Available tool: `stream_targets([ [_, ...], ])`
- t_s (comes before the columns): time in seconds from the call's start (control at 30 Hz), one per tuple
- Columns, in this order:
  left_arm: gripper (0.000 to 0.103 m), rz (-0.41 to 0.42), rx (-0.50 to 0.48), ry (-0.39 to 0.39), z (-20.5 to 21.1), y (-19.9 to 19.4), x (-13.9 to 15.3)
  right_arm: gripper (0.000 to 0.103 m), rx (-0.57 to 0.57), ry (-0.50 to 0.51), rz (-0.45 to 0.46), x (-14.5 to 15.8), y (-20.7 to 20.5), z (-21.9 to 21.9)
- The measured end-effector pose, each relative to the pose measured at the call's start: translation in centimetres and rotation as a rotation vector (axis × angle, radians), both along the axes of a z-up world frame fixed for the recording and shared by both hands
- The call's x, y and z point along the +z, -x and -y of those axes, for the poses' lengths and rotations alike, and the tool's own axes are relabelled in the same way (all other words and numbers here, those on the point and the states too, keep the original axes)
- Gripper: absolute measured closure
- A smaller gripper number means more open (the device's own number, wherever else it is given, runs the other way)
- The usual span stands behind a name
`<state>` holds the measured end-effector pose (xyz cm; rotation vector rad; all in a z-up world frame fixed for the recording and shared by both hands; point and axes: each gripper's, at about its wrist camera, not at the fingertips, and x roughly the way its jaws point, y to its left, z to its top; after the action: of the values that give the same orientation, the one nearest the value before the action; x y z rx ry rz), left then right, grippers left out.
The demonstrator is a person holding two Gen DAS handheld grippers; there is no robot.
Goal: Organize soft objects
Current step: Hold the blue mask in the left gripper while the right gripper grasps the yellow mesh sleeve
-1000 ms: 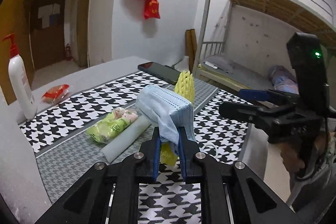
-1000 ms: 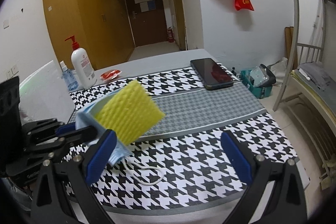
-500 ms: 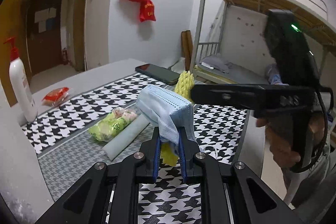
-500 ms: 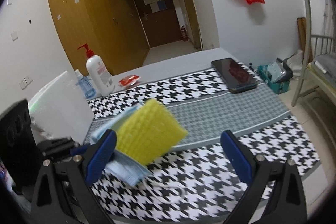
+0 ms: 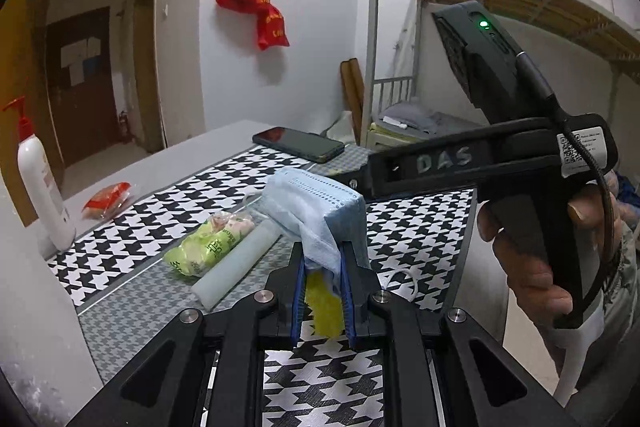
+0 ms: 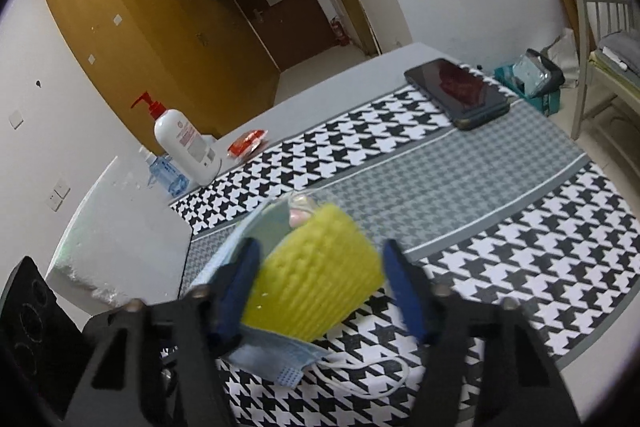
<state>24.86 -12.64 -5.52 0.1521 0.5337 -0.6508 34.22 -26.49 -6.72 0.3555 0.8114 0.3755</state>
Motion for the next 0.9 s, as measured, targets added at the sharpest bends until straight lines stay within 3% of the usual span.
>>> stream_targets([
  [0.17, 0.086, 0.0, 0.012, 0.001, -0.1, -0.1, 0.0, 0.089, 0.017, 0.021, -0.02, -0.7, 0.1, -0.6],
  [0.4, 0.086, -0.012, 0.061, 0.032, -1.1, -0.6, 0.5, 0.095, -0.071, 0.078, -0.011, -0.7, 0.1, 1.2],
  [0.53, 0.086, -0.016, 0.052, 0.047, -1.2, -0.6, 0.6, 0.095, -0.059, 0.059, -0.022, -0.7, 0.2, 2.0],
  [0.63, 0.086, -0.031, 0.048, 0.049, -1.3, -0.8, 0.4, 0.092, -0.031, 0.06, -0.025, -1.0, 0.1, 2.0],
  [0.77, 0.086, -0.031, 0.061, 0.067, -1.7, -0.9, 0.7, 0.054, -0.028, 0.075, -0.049, -1.7, 0.1, 1.7],
  [0.9, 0.086, -0.004, 0.091, 0.077, -2.3, -0.7, 1.1, 0.051, -0.008, 0.106, -0.037, -1.6, 0.3, 1.0],
])
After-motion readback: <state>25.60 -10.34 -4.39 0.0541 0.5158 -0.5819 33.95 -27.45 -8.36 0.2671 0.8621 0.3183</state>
